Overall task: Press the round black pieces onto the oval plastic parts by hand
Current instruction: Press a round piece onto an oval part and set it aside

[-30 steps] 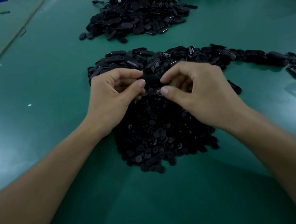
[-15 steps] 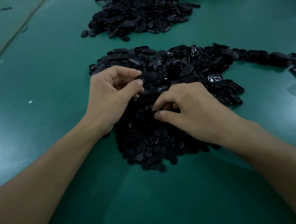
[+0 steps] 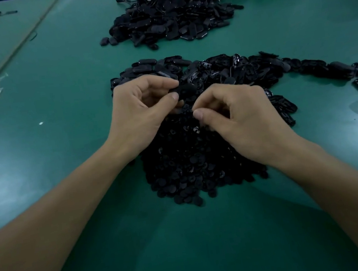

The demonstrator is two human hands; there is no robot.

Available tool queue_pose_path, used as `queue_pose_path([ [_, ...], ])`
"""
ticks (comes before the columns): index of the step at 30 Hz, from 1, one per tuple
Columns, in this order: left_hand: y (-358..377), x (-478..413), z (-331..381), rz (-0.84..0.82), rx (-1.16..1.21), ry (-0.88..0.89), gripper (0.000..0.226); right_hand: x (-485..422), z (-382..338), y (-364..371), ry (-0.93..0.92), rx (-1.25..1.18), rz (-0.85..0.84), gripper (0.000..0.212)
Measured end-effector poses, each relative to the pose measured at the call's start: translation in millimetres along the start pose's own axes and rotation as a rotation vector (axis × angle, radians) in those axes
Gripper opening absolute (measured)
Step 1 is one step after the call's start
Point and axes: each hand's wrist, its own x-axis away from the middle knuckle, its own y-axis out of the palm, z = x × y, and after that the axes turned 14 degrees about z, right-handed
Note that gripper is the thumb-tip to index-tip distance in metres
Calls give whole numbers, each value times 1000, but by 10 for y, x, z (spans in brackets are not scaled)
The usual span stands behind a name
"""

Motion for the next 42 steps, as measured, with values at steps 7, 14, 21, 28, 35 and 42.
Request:
queue_pose_path([
  [7, 44, 39, 65, -42, -26, 32, 19, -10, -2, -3, 103, -122, 55, 8],
  [14, 78, 74, 120, -93, -11, 30, 21, -12, -26, -7, 73, -86, 149, 9],
  [21, 101, 110, 109, -119, -10, -6, 20, 10, -42, 5, 53, -8, 164, 20],
  [28, 30, 30, 45, 28, -133, -44, 24, 37, -110, 8, 0, 17, 182, 14],
  [35, 28, 31, 45, 30, -150, -7, 23, 54, -96, 32, 26, -4, 64, 12],
  [42, 60, 83, 80, -63, -100, -11, 24, 47, -90, 17, 49, -8, 97, 24],
])
